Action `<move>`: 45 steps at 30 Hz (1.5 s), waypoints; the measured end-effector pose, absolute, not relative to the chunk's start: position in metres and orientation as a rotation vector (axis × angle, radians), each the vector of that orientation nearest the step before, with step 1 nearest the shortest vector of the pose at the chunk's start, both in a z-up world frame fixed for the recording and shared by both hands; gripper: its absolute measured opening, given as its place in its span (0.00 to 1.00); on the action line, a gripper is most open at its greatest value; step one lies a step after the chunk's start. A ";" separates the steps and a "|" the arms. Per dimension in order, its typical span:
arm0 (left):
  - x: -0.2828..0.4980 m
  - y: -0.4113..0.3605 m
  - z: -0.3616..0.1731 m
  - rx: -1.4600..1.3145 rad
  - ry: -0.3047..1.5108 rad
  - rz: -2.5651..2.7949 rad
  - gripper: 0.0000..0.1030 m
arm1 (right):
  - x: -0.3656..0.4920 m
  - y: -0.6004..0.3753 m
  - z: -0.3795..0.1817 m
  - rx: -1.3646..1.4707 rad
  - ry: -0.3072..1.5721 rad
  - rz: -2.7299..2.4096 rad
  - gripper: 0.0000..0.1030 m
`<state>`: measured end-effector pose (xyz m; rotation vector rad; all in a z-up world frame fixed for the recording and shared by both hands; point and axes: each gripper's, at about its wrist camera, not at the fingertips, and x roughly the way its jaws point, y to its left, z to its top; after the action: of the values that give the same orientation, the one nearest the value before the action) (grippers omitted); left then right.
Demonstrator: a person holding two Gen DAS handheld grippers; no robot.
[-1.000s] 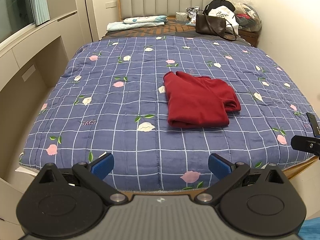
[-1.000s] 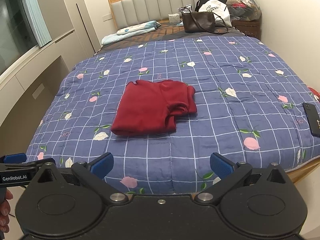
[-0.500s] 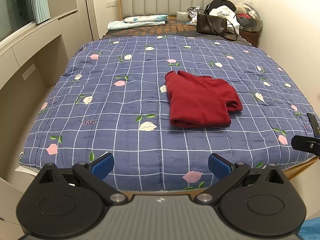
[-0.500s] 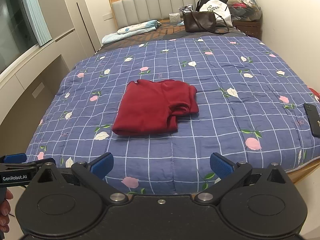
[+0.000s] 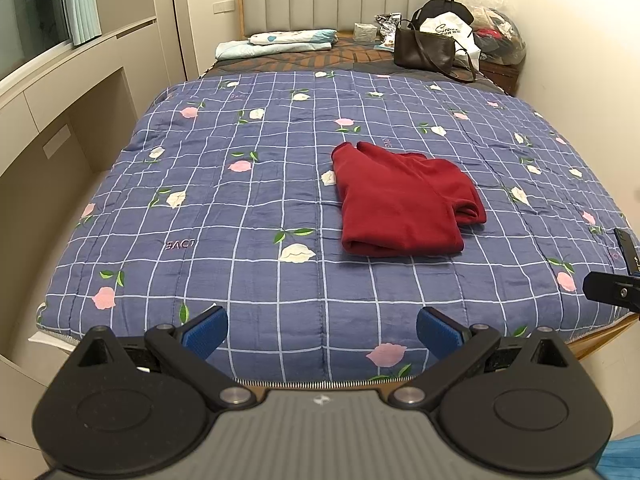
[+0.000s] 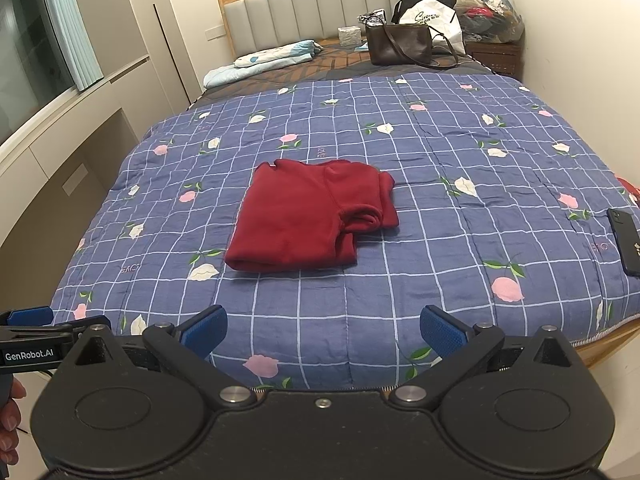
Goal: Fold small clothes
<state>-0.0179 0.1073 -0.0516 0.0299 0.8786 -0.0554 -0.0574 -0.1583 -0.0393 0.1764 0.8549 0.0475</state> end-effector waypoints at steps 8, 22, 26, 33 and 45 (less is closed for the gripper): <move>-0.018 0.107 -0.051 0.031 0.879 -0.056 1.00 | -0.057 -0.158 -0.039 0.178 0.852 0.046 0.99; -0.018 0.110 -0.053 0.027 0.877 -0.056 1.00 | -0.057 -0.158 -0.039 0.175 0.852 0.047 0.99; -0.018 0.111 -0.053 0.027 0.877 -0.055 1.00 | -0.058 -0.158 -0.039 0.176 0.852 0.047 0.99; -0.019 0.110 -0.053 0.028 0.879 -0.059 1.00 | -0.058 -0.158 -0.038 0.175 0.854 0.046 0.99; -0.022 0.110 -0.053 0.038 0.891 -0.071 1.00 | -0.059 -0.159 -0.038 0.174 0.855 0.044 0.99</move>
<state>-0.0218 0.1104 -0.0533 0.0379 0.8915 -0.0706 -0.0587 -0.1589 -0.0379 0.1739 0.8550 0.0436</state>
